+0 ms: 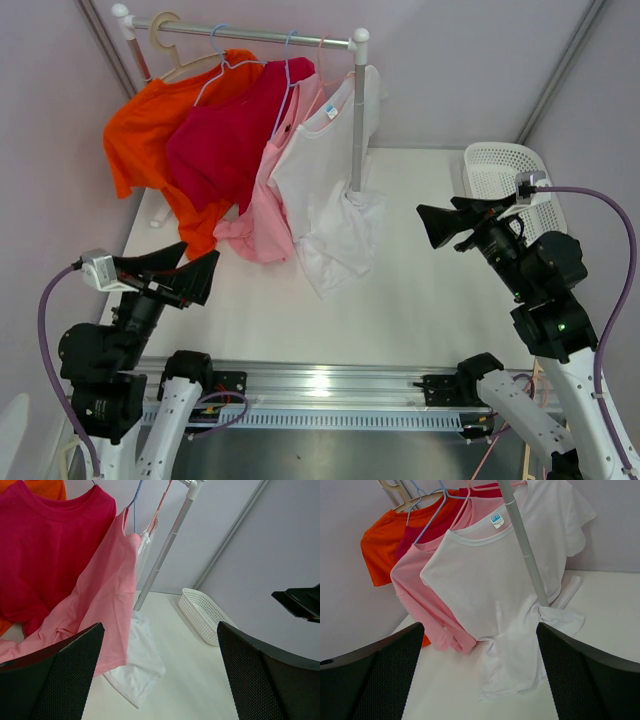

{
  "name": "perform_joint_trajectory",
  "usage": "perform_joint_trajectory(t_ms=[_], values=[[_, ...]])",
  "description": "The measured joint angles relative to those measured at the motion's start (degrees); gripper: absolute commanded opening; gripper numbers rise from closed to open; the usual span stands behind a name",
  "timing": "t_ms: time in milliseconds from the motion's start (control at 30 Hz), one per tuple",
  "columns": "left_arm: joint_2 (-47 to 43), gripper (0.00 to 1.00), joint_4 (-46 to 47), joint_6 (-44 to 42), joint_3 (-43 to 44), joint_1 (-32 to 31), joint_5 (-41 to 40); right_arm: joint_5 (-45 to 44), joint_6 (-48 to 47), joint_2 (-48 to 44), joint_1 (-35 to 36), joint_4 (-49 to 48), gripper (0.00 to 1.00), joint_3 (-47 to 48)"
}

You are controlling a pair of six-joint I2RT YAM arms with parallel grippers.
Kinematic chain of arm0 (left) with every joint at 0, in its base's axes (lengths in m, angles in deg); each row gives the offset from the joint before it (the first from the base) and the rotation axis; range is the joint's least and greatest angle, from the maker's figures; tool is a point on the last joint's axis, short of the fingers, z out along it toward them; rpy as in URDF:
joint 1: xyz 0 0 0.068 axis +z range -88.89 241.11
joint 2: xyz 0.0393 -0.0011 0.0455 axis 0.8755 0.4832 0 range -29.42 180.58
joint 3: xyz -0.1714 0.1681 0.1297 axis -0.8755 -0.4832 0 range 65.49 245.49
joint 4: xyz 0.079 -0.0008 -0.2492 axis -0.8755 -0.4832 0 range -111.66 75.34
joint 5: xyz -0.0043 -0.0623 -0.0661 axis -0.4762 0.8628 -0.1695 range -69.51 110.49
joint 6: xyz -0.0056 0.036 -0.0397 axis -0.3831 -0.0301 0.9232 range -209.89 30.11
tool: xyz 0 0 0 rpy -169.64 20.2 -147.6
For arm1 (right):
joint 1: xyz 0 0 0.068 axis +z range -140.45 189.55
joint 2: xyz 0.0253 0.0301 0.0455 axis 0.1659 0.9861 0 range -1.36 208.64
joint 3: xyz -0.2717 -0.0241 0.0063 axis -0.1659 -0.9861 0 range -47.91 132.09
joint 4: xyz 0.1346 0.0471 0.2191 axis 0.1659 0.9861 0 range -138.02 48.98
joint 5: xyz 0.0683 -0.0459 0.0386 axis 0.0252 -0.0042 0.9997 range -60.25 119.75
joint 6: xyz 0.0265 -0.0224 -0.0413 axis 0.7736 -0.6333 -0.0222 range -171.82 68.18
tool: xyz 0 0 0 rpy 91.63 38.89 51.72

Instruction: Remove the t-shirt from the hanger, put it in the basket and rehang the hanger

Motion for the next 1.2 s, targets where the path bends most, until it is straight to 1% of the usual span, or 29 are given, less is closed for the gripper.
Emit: perform_joint_trajectory(t_ms=[167, 267, 333, 500, 567, 667, 700, 767, 867, 933, 1000, 1100, 1200], values=[[2.23, 1.00, 0.13, -1.66, 0.68, 0.00, 2.05, -1.22, -0.04, 0.04, 0.00, 0.79, 0.99, 0.00], [10.12, 0.99, -0.44, -3.28, 5.14, -0.02, 5.38, -1.77, -0.48, 0.04, 0.00, 0.94, 0.99, -0.24], [18.49, 1.00, -1.60, -4.35, 11.21, -0.92, 7.54, -1.88, -0.74, 0.11, 0.00, 1.03, 0.99, -0.68], [40.15, 0.99, -6.08, -9.40, 31.17, -11.98, 4.09, -2.19, -1.20, 0.52, 0.00, 1.46, 1.00, -2.03], [48.81, 1.00, -8.24, -10.73, 41.62, -13.42, 4.11, -2.32, -1.44, 0.52, 0.00, 1.44, 0.99, -2.64], [59.67, 1.00, -9.05, -12.66, 53.59, -14.64, 2.93, -2.51, -1.90, 0.66, 0.00, 1.60, 0.99, -2.99], [63.32, 0.98, -8.66, -13.81, 57.05, -15.43, 2.05, -2.62, -2.05, 0.70, 0.00, 1.62, 1.00, -3.02], [69.35, 0.98, -8.46, -16.35, 61.61, -17.25, -0.13, -2.73, -2.12, 0.79, 0.00, 1.62, 0.99, -3.02], [77.81, 0.98, -8.15, -20.48, 65.75, -19.39, -2.64, -3.23, -2.16, 0.79, 0.00, 1.66, 0.99, -3.02], [82.99, 0.91, -7.74, -22.91, 68.17, -19.96, -3.72, -3.43, -2.16, 0.81, 0.00, 1.64, 0.99, -3.02], [87.32, 0.79, -7.43, -25.09, 70.10, -20.15, -4.63, -3.58, -2.21, 0.83, 0.00, 1.66, 1.00, -3.02], [91.49, 0.81, -5.90, -28.24, 70.62, -20.24, -5.60, -3.61, -2.34, 1.05, 0.00, 1.75, 0.99, -2.97], [92.06, 0.89, -1.01, -29.79, 68.11, -20.50, -8.22, -3.61, -2.56, 1.60, 0.00, 2.45, 1.00, -2.40]])
